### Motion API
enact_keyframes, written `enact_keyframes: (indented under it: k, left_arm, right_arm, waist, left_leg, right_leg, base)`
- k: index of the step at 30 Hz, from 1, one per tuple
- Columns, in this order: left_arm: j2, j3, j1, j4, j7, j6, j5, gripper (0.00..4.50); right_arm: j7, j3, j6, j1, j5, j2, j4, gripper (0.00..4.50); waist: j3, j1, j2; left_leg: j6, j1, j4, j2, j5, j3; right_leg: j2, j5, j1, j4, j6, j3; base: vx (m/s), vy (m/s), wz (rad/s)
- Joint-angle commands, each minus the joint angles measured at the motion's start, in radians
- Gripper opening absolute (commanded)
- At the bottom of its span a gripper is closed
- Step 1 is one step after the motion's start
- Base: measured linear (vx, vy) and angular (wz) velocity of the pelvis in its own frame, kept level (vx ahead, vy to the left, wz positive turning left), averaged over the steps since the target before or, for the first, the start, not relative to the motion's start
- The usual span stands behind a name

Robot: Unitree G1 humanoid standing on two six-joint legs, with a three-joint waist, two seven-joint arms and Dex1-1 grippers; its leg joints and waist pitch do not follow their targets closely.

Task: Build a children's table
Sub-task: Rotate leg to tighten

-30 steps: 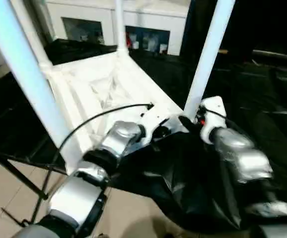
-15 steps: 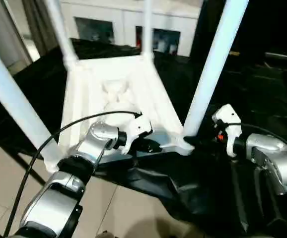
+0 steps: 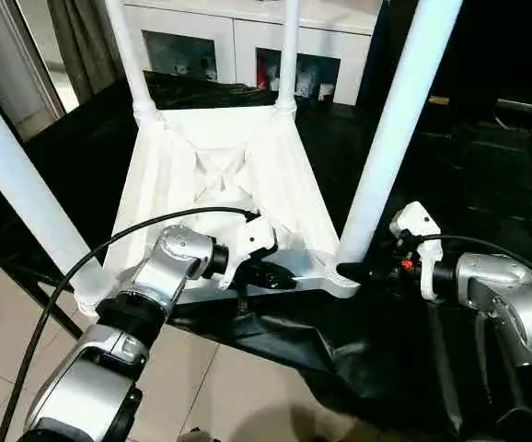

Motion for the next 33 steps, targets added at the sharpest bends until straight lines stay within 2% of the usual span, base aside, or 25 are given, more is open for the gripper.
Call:
enact_keyframes:
  k: [1, 9, 10, 14, 16, 19, 22, 23, 26, 27, 28, 30, 31, 32, 33]
  left_arm:
    - [-0.009, 0.006, -0.009, -0.068, -0.038, -0.008, -0.042, 0.00]
    - [-0.008, 0.004, -0.009, -0.066, -0.028, -0.014, -0.038, 0.00]
    - [-0.005, 0.001, -0.007, -0.066, -0.026, -0.018, -0.032, 0.00]
    - [-0.004, -0.003, -0.001, -0.059, -0.010, -0.037, -0.022, 0.00]
    - [-0.006, -0.002, -0.001, -0.057, -0.005, -0.039, -0.021, 0.00]
    - [-0.008, -0.003, -0.004, -0.049, 0.002, -0.048, -0.017, 0.00]
    - [-0.015, -0.002, -0.014, -0.026, 0.022, -0.070, -0.009, 0.00]
    - [-0.019, -0.001, -0.019, -0.014, 0.038, -0.083, -0.003, 0.00]
    - [-0.033, 0.006, -0.033, 0.019, 0.091, -0.122, 0.012, 0.00]
    - [-0.046, 0.020, -0.046, 0.041, 0.129, -0.131, 0.011, 0.45]
    - [-0.060, 0.041, -0.061, 0.059, 0.166, -0.135, 0.003, 0.56]
    - [-0.069, 0.054, -0.071, 0.070, 0.188, -0.137, -0.004, 0.63]
    - [-0.072, 0.062, -0.074, 0.067, 0.193, -0.130, -0.010, 0.63]
    - [-0.072, 0.062, -0.074, 0.067, 0.193, -0.130, -0.010, 0.74]
    - [-0.070, 0.067, -0.071, 0.052, 0.194, -0.126, -0.015, 0.91]
  right_arm:
    - [-0.001, 0.003, 0.011, -0.003, 0.012, 0.000, -0.029, 2.09]
    - [-0.039, -0.012, -0.009, 0.017, -0.002, 0.011, -0.027, 1.95]
    - [-0.039, -0.024, -0.009, 0.024, 0.007, 0.012, -0.031, 2.50]
    - [-0.017, -0.035, 0.014, 0.061, 0.028, -0.009, -0.071, 2.69]
    - [-0.016, -0.033, 0.018, 0.076, 0.024, -0.022, -0.083, 3.06]
    - [-0.015, -0.032, 0.003, 0.095, 0.011, -0.040, -0.094, 3.17]
    - [-0.018, -0.056, -0.005, 0.123, 0.014, -0.059, -0.105, 3.17]
    - [-0.018, -0.069, -0.004, 0.133, 0.019, -0.064, -0.112, 3.17]
    - [-0.018, -0.101, 0.009, 0.158, 0.045, -0.068, -0.139, 3.17]
    - [-0.018, -0.111, 0.020, 0.175, 0.062, -0.068, -0.167, 3.23]
    - [-0.023, -0.116, 0.031, 0.188, 0.076, -0.061, -0.194, 3.23]
    - [-0.029, -0.117, 0.038, 0.198, 0.086, -0.057, -0.214, 3.23]
    - [-0.038, -0.112, 0.042, 0.206, 0.092, -0.046, -0.230, 3.23]
    - [-0.038, -0.112, 0.042, 0.206, 0.092, -0.046, -0.230, 3.23]
    - [-0.044, -0.098, 0.047, 0.212, 0.097, -0.030, -0.245, 3.23]
  waist:
    - [-0.080, -0.002, -0.014]
    - [-0.080, -0.003, -0.014]
    - [-0.080, -0.004, -0.015]
    - [-0.080, -0.001, -0.014]
    - [-0.080, -0.002, -0.014]
    - [-0.079, -0.003, -0.014]
    - [-0.078, -0.001, -0.014]
    - [-0.078, -0.003, -0.016]
    - [-0.079, -0.002, -0.019]
    - [-0.079, -0.004, -0.022]
    - [-0.078, -0.003, -0.022]
    - [-0.078, -0.002, -0.023]
    - [-0.080, -0.002, -0.030]
    - [-0.080, -0.001, -0.025]
    - [-0.080, -0.003, -0.030]
  left_leg:
    - [0.072, -0.002, -0.067, 0.021, -0.142, 0.000]
    - [0.068, -0.002, -0.067, 0.020, -0.143, 0.000]
    - [0.069, -0.002, -0.067, 0.019, -0.146, 0.000]
    - [0.075, -0.001, -0.067, 0.021, -0.144, 0.000]
    - [0.075, -0.001, -0.068, 0.022, -0.144, -0.001]
    - [0.072, -0.003, -0.067, 0.019, -0.151, -0.001]
    - [0.073, -0.001, -0.067, 0.018, -0.160, 0.000]
    - [0.075, -0.005, -0.066, 0.016, -0.158, -0.001]
    - [0.082, -0.005, -0.065, 0.014, -0.154, -0.001]
    - [0.084, -0.008, -0.065, 0.014, -0.152, -0.001]
    - [0.087, -0.007, -0.063, 0.009, -0.150, 0.000]
    - [0.089, -0.009, -0.062, 0.008, -0.148, 0.000]
    - [0.090, -0.011, -0.062, 0.010, -0.141, 0.000]
    - [0.088, -0.010, -0.063, 0.011, -0.137, -0.002]
    - [0.089, -0.011, -0.063, 0.012, -0.137, -0.002]
  right_leg:
    - [-0.057, -0.332, 0.070, -0.066, -0.140, 0.050]
    - [-0.057, -0.336, 0.070, -0.067, -0.135, 0.050]
    - [-0.057, -0.342, 0.070, -0.068, -0.134, 0.050]
    - [-0.057, -0.339, 0.070, -0.068, -0.131, 0.050]
    - [-0.056, -0.330, 0.069, -0.068, -0.132, 0.051]
    - [-0.057, -0.346, 0.072, -0.069, -0.126, 0.049]
    - [-0.057, -0.379, 0.070, -0.077, -0.110, 0.049]
    - [-0.055, -0.379, 0.072, -0.075, -0.106, 0.047]
    - [-0.053, -0.393, 0.072, -0.078, -0.084, 0.045]
    - [-0.052, -0.395, 0.073, -0.079, -0.079, 0.044]
    - [-0.050, -0.425, 0.072, -0.085, -0.063, 0.041]
    - [-0.050, -0.434, 0.072, -0.087, -0.053, 0.040]
    - [-0.053, -0.434, 0.074, -0.086, -0.053, 0.039]
    - [-0.054, -0.434, 0.071, -0.085, -0.061, 0.039]
    - [-0.053, -0.431, 0.071, -0.086, -0.060, 0.038]
  base:
    - [0.000, 0.000, 0.00]
    - [0.000, 0.000, 0.00]
    - [0.000, 0.000, 0.00]
    - [0.000, 0.000, 0.00]
    - [0.000, 0.000, 0.00]
    - [0.000, 0.000, 0.00]
    - [0.000, 0.000, 0.00]
    - [0.000, 0.000, 0.00]
    - [0.000, 0.000, 0.00]
    - [0.000, 0.000, 0.00]
    - [0.000, 0.000, 0.00]
    - [0.000, 0.000, 0.00]
    - [0.000, 0.000, 0.00]
    - [0.000, 0.000, 0.00]
    - [0.000, 0.000, 0.00]
